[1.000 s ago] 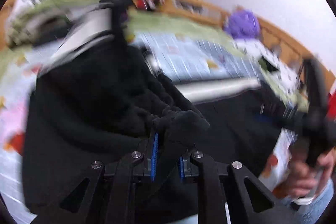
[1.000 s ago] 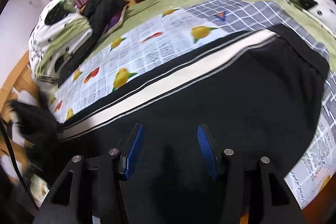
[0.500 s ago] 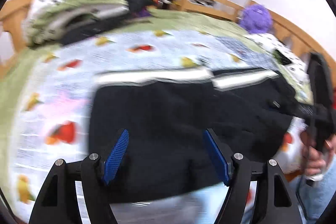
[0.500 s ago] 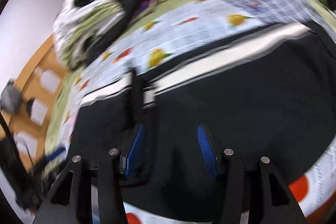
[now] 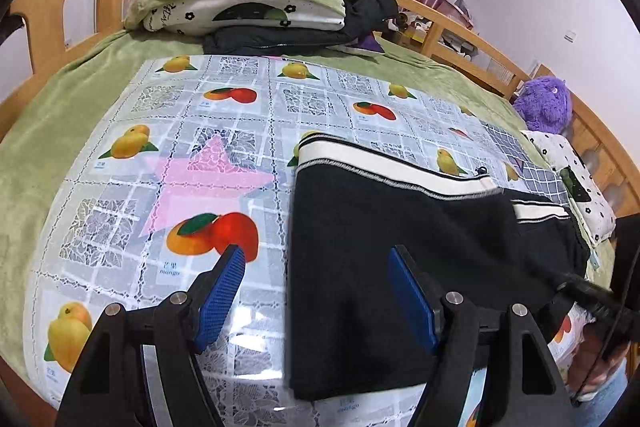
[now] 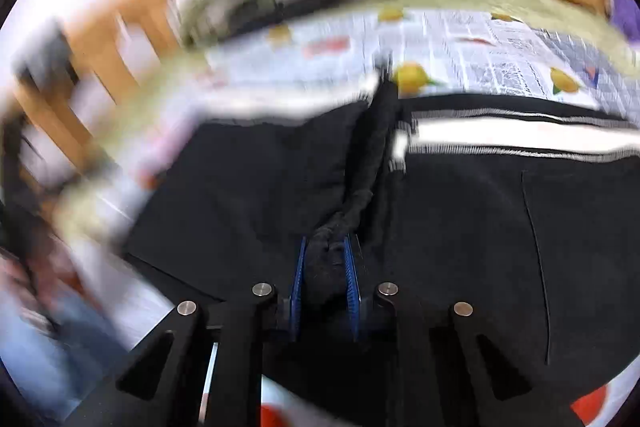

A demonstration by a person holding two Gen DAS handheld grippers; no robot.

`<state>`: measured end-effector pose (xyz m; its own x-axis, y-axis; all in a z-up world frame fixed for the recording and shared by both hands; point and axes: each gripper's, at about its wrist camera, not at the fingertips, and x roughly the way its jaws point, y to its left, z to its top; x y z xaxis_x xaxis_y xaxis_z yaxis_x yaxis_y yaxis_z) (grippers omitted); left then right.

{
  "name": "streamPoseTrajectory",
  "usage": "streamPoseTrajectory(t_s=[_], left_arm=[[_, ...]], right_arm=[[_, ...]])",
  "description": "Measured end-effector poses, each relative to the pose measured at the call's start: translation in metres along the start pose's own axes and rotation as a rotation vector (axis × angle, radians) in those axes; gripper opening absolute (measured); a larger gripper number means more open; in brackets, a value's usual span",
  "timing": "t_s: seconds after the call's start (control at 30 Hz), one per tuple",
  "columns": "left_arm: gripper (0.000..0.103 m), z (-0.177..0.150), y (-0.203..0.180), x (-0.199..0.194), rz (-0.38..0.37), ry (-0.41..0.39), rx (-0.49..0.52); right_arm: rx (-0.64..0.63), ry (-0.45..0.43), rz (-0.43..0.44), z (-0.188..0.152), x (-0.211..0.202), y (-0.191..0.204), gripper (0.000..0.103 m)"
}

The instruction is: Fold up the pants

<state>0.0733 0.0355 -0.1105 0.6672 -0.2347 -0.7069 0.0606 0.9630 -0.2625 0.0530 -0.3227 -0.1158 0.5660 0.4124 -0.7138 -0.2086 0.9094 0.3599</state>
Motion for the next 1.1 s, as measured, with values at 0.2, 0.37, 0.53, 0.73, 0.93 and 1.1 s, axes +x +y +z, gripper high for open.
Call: streamPoseTrajectory(t_s=[0.2, 0.37, 0.53, 0.73, 0.93, 1.1], left_arm=[[0.072, -0.006, 0.003, 0.008, 0.000, 0.042, 0.032], [0.072, -0.004, 0.010, 0.011, -0.022, 0.060, -0.004], [0.072, -0.006, 0.014, 0.022, -0.028, 0.100, -0.029], [0.072, -0.005, 0.022, 0.018, -0.004, 0.083, -0.035], [0.072, -0.007, 0.030, 0.018, -0.029, 0.096, -0.057], [0.072, -0.011, 0.019, 0.027, -0.059, 0.160, -0.024]], right_arm=[[-0.112, 0.202, -0.091, -0.016, 0.041, 0.007, 0.026], [-0.035, 0.048, -0.058, 0.007, 0.017, 0.003, 0.060], [0.075, 0.142, -0.132, 0.030, 0.075, -0.014, 0.063], [-0.019, 0.077, -0.139, 0.035, 0.073, 0.006, 0.017], [0.092, 0.127, -0.075, 0.036, 0.060, -0.009, 0.028], [-0.071, 0.195, -0.206, 0.015, 0.075, 0.010, 0.040]])
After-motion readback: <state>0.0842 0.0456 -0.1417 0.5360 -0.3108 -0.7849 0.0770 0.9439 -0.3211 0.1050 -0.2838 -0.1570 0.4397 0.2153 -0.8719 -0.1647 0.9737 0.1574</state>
